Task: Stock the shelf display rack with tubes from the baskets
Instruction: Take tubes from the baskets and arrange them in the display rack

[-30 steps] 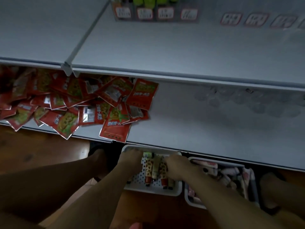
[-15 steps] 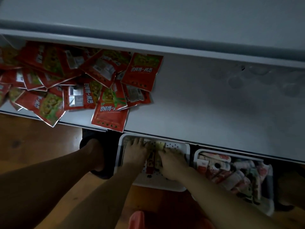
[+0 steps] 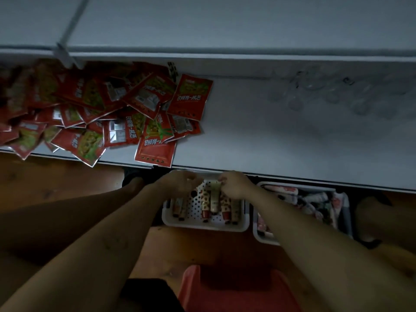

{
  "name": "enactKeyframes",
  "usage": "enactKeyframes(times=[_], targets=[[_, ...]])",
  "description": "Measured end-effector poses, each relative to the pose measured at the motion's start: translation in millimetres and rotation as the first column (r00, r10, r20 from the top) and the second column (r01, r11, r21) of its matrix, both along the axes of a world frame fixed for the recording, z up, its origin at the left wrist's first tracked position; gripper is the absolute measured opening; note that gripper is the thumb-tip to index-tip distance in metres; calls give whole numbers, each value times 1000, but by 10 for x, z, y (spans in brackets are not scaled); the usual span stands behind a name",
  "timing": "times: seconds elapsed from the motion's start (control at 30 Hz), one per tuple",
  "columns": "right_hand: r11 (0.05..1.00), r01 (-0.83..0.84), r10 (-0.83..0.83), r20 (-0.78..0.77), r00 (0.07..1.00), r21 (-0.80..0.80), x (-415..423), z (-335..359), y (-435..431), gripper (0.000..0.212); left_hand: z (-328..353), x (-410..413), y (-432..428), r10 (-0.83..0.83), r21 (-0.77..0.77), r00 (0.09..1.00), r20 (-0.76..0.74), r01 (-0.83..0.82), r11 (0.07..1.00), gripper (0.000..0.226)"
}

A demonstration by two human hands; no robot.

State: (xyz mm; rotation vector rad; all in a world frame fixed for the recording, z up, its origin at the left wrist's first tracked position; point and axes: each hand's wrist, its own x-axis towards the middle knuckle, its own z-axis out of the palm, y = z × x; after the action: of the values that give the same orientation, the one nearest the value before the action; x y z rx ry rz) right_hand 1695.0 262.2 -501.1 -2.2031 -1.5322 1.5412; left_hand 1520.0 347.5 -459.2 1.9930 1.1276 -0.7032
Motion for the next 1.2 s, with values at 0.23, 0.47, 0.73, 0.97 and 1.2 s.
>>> enactKeyframes(times=[0.23, 0.47, 0.73, 0.97, 1.2], targets=[[933, 359, -337, -372, 865, -9, -71, 615, -36, 53, 808, -44, -131, 9, 62, 986, 165, -20, 998, 19], [824, 482, -292, -506, 812, 298, 78, 1564, -9, 17, 1531, -32, -32, -29, 262, 943, 332, -62, 963, 34], [559, 520, -186, -513, 838, 646, 316, 2788, 164, 7, 2519, 383, 176, -186, 391, 778, 600, -83, 917, 17], [530, 305, -193, -237, 952, 791, 387, 3418, 360, 11, 2885, 448, 337, -159, 332, 681, 714, -130, 934, 14], [812, -163, 53, 207, 977, 561, 198, 2862, 141, 13, 1931, 374, 109, -343, 377, 889, 303, 218, 900, 24]])
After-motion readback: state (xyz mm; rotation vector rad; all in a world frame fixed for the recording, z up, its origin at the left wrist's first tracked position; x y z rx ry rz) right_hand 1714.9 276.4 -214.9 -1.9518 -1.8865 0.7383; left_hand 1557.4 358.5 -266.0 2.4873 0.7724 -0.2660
